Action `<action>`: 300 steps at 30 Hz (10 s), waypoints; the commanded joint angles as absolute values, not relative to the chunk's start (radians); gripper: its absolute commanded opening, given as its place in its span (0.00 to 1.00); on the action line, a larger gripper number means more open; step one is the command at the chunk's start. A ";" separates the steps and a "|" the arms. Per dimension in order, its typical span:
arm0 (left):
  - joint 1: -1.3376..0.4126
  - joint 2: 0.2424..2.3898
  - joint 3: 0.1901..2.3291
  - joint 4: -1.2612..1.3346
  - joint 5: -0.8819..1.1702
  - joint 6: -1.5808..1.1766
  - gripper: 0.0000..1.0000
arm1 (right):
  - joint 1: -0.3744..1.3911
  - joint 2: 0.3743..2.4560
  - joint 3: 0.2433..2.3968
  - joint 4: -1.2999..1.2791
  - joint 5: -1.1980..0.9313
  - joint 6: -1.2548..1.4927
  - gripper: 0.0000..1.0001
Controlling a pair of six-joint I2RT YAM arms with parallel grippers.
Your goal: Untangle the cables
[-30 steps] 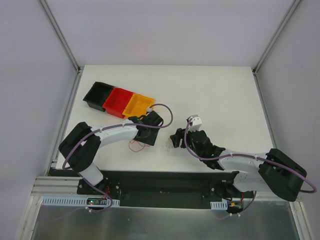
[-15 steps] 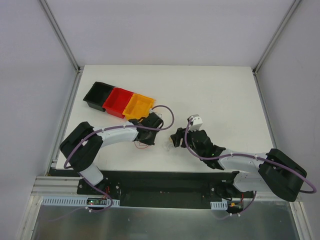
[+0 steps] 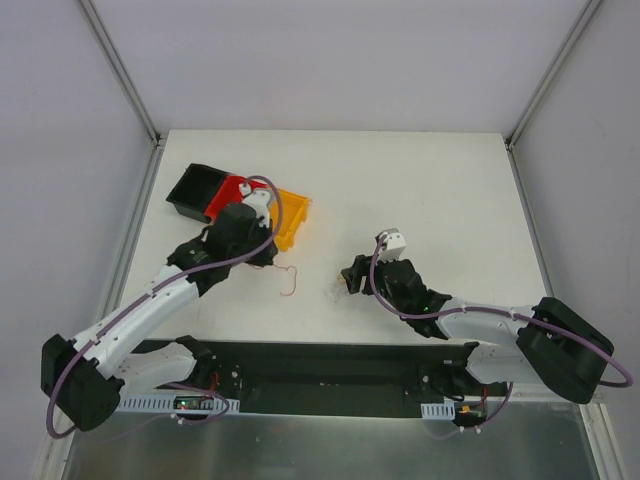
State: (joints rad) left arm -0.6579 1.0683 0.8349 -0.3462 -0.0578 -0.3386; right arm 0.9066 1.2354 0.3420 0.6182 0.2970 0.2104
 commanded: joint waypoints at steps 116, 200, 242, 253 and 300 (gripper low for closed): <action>-1.009 1.852 1.454 -0.634 0.129 0.029 0.45 | 0.655 0.971 0.129 0.634 0.221 0.517 0.69; -1.109 1.037 1.468 -0.406 -0.357 0.100 0.00 | 0.747 1.505 0.529 0.528 0.309 0.494 0.04; -1.074 1.121 1.723 -0.650 -0.299 -0.259 0.00 | 1.037 1.070 0.645 0.720 0.027 -0.035 0.86; -1.071 1.166 2.017 -0.551 -0.164 -0.218 0.00 | 1.016 1.388 0.694 0.759 0.508 -0.028 0.40; -0.066 1.308 1.600 -0.509 -0.110 -0.233 0.00 | 0.660 1.385 0.575 0.624 0.345 0.302 0.35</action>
